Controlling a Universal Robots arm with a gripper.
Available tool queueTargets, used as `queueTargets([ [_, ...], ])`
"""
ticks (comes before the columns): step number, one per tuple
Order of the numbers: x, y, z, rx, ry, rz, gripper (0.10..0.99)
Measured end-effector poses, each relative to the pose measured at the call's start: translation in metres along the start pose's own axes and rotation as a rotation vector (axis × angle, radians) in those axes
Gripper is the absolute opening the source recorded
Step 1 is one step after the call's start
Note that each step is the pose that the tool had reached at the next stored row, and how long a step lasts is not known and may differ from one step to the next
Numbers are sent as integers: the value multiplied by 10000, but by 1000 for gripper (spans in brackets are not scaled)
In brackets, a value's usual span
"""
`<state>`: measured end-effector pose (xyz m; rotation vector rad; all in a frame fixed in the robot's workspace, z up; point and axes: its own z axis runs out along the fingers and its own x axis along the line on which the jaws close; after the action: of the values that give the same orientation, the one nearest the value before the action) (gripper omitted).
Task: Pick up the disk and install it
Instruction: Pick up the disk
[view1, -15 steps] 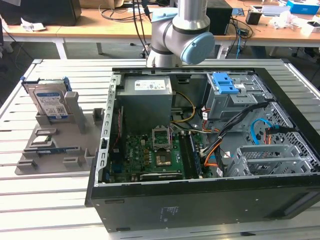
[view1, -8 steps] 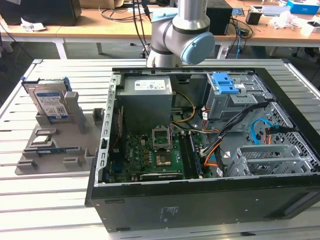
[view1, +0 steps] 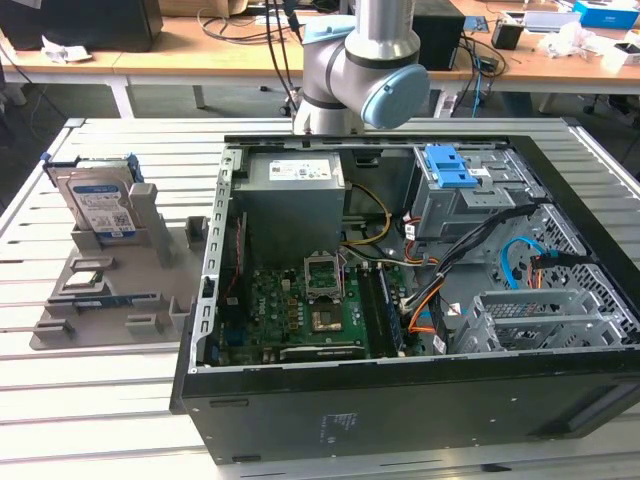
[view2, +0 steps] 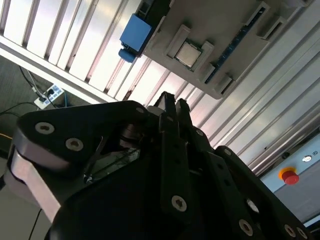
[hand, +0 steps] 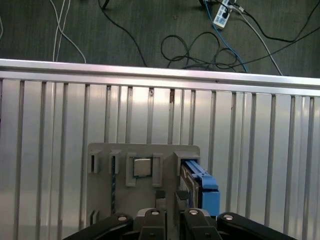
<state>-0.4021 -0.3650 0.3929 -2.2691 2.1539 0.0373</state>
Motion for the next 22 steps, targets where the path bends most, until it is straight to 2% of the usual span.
queueTargets([
  [4, 0, 0, 0, 0, 0, -1, 416],
  [5, 0, 0, 0, 0, 0, -1, 416],
  [6, 0, 0, 0, 0, 0, -1, 482],
  [13, -13, -6, 0, 0, -1, -2, 482],
  [18, -111, -71, 2, -1, 7, -2, 482],
  [22, -148, -111, 4, 0, 8, -2, 482],
])
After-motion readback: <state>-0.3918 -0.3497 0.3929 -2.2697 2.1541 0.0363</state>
